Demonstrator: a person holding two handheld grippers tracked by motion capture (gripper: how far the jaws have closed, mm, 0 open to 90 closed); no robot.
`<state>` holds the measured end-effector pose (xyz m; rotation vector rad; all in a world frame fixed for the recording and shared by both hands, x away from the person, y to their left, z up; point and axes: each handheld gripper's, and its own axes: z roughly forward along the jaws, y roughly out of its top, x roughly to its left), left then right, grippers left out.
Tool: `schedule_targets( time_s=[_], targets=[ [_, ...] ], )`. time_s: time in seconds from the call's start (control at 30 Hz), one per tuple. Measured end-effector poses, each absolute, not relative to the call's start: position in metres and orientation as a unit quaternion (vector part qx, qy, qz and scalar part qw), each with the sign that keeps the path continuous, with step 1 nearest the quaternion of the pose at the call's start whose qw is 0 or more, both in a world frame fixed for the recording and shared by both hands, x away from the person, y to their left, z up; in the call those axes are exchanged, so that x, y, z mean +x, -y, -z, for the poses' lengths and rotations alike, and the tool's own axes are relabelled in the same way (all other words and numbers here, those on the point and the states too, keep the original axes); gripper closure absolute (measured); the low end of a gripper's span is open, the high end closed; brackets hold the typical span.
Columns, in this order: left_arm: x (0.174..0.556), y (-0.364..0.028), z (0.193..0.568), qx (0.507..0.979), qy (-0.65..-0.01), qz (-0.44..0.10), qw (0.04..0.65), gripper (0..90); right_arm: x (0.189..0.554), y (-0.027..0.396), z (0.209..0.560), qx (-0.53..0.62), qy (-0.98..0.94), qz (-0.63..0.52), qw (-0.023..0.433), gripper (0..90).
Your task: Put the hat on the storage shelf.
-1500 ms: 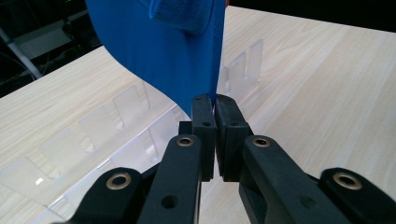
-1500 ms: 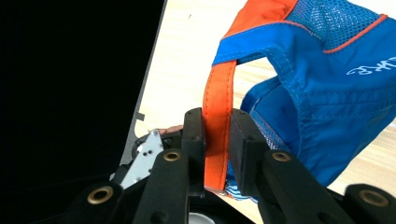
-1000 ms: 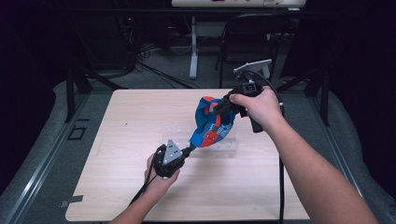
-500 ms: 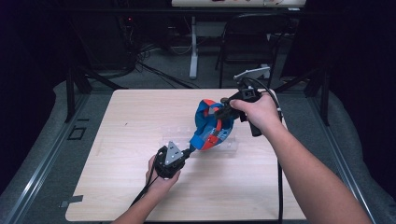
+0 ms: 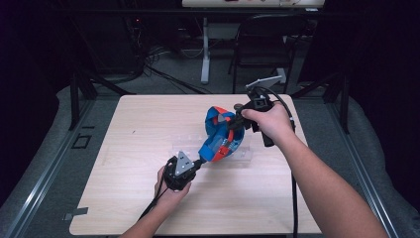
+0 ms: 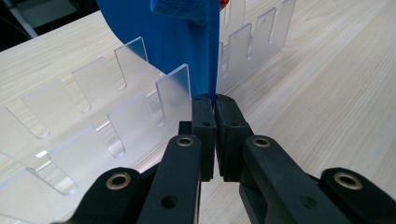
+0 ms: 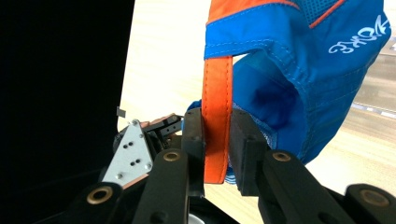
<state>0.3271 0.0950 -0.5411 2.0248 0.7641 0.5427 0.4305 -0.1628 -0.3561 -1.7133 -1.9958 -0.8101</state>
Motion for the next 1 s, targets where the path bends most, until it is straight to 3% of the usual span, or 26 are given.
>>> schedule_targets(
  time_s=[0.33,0.57,1.0],
  targets=[
    [0.323,-0.102,0.539,0.815,-0.312,-0.212,0.44,88.6,0.437,0.165,0.364,-0.614,0.711,0.28,0.196,77.3],
    [0.319,-0.111,0.535,0.814,-0.315,-0.206,0.441,84.3,0.439,0.162,0.367,-0.613,0.711,0.284,0.196,77.2],
    [0.318,-0.128,0.536,0.817,-0.334,-0.176,0.436,63.8,0.437,0.172,0.374,-0.626,0.703,0.282,0.186,76.1]
  ],
)
